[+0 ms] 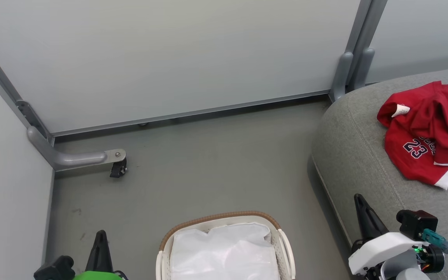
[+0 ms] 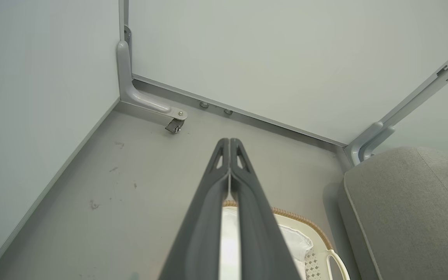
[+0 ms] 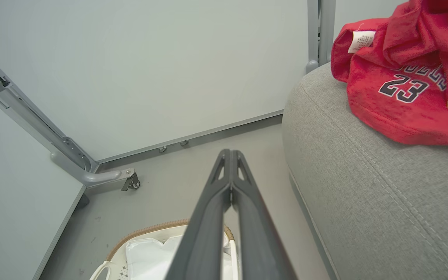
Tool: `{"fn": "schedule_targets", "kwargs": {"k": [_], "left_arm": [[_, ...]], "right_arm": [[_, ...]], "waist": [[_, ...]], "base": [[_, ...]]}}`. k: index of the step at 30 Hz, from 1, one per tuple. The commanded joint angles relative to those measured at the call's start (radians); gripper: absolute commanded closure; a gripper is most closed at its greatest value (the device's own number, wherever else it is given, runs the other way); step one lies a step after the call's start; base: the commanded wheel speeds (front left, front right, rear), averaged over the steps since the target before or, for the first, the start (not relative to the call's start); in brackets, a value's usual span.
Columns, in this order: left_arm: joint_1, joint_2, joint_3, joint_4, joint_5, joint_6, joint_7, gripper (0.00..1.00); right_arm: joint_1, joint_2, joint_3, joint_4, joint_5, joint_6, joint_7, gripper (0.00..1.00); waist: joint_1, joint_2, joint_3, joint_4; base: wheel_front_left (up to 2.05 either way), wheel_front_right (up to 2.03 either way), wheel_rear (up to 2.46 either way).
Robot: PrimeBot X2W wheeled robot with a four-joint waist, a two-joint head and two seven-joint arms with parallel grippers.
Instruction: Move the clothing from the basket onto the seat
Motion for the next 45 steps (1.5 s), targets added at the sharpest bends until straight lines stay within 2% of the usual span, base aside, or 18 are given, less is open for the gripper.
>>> {"fn": "schedule_targets", "kwargs": {"k": [1,21,45], "left_arm": [[-0.032,0.002,0.01,-0.02,-0.043,-0.008,0.011,1.0],[-0.075,0.003,0.053,-0.038,-0.342,-0.031,0.096,1.0],[-0.111,0.004,0.092,-0.054,-0.607,-0.051,0.173,1.0]], "right_arm": [[-0.018,-0.004,-0.007,-0.021,0.05,0.0,0.01,1.0],[-0.027,-0.006,-0.044,-0.044,0.391,0.0,0.094,1.0],[-0.035,-0.008,-0.076,-0.063,0.694,-0.001,0.171,1.0]], "waist": [[0.0,0.0,0.0,0.0],[0.0,0.0,-0.001,0.003],[0.0,0.0,-0.002,0.005]], "base": [[0.0,0.0,0.0],[0.0,0.0,0.0],[0.0,0.0,0.0]]}}
